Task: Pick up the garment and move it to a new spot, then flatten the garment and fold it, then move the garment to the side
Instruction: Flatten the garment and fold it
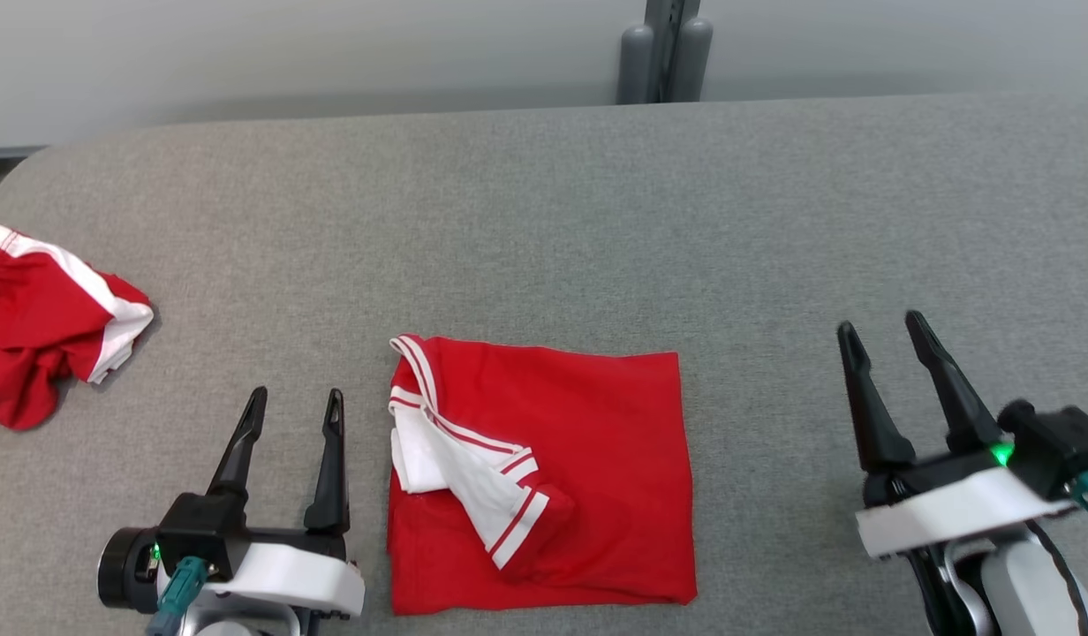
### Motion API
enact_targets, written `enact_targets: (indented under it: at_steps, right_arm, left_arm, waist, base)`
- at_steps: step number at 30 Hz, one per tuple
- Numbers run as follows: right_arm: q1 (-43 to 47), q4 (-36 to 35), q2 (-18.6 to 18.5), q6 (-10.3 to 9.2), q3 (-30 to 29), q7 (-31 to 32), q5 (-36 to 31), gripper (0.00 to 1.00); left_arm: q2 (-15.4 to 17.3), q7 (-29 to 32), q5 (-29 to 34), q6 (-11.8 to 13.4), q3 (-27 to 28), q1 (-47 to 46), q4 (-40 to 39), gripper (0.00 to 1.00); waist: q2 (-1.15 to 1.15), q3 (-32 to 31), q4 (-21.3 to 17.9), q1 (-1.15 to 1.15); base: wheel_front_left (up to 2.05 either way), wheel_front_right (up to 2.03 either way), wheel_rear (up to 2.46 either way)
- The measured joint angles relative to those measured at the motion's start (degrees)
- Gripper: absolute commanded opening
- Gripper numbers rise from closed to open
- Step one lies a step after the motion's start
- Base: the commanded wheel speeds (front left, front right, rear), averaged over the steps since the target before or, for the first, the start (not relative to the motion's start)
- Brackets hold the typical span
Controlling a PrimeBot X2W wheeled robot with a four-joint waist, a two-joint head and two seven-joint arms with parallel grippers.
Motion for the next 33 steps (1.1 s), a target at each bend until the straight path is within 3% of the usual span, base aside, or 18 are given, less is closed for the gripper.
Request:
enact_targets:
  at_steps: [10, 30, 31, 32, 33]
  right_arm:
    - [8.7, -3.0, -0.9, 0.0, -5.7, 2.0, -4.7, 1.0]
    - [11.3, -5.3, 0.0, 0.0, -6.3, 4.9, -6.9, 1.0]
    - [11.3, -5.0, 0.1, 0.0, -6.2, 5.0, -7.1, 0.8]
    - [11.1, -4.6, 0.1, 0.0, -5.7, 5.5, -7.1, 0.22]
    - [10.8, -4.1, 0.0, 0.0, -5.1, 5.6, -6.9, 0.0]
  left_arm:
    - [0.7, 0.2, -0.5, 0.4, -0.1, 3.5, 0.0, 1.0]
    - [1.4, 1.2, -0.9, 0.9, -1.2, 4.4, -1.2, 1.0]
    - [1.4, 1.2, -0.9, 0.9, -1.3, 4.4, -1.2, 1.0]
    - [1.5, 1.2, -0.9, 0.9, -1.3, 4.3, -1.3, 1.0]
    - [1.5, 1.2, -0.9, 0.9, -1.4, 4.2, -1.4, 1.0]
  waist:
    - [0.0, -3.9, -1.5, 0.0]
    - [0.0, -4.8, -0.9, 0.0]
    - [0.0, -4.8, -0.8, 0.0]
    - [0.0, -4.6, -0.7, 0.0]
    - [0.0, -4.4, -0.5, 0.0]
  base:
    - [0.0, 0.0, 0.0]
    - [0.0, 0.0, 0.0]
    - [0.0, 0.0, 0.0]
    - [0.0, 0.0, 0.0]
    - [0.0, 0.0, 0.0]
